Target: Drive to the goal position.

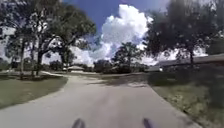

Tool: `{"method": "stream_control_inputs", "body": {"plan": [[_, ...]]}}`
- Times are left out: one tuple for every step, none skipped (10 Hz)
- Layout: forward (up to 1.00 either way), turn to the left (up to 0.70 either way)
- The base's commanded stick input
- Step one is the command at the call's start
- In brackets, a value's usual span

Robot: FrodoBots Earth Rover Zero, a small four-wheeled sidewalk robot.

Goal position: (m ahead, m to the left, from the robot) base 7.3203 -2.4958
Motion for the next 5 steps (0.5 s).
{"method": "stream_control_inputs", "body": {"plan": [[0.70,0.00],[0.70,0.00],[0.70,0.00],[0.70,0.00],[0.70,0.00]]}}
